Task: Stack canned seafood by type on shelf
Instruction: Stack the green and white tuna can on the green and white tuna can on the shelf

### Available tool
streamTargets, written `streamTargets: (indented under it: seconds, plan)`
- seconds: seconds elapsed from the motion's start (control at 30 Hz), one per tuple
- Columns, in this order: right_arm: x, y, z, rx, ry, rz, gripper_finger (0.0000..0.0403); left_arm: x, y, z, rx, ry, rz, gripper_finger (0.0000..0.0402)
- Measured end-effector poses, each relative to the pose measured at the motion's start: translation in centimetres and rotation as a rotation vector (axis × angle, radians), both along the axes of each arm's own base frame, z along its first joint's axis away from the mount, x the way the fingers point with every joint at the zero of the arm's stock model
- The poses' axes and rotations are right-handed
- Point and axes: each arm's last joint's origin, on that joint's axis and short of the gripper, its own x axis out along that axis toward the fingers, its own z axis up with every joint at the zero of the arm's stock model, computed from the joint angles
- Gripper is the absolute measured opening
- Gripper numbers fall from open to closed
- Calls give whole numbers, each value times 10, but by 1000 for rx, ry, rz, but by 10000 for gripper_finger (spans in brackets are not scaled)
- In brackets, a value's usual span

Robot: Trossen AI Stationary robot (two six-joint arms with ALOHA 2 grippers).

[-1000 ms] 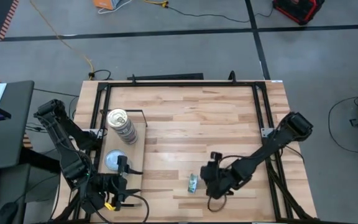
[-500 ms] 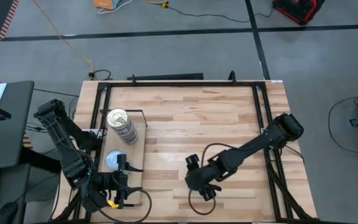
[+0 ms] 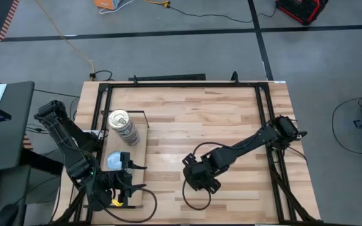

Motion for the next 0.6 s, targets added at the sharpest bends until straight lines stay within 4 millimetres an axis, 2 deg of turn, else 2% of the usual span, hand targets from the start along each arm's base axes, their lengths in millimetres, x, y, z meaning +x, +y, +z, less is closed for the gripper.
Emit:
streamTargets:
  seconds: [0.1,0.37,0.47,0.6]
  plan:
    - [1,-6,-6,-22,40,15,333,0,0,0,-12,3,9,272]
    - [8,-6,-33,-93,94,122,324,-1,0,-2,-62,26,7,272]
    - [10,-6,-33,-91,79,127,300,-1,0,-2,-61,27,4,272]
    - [10,-6,-32,-89,71,130,244,-1,1,-1,-41,5,25,272]
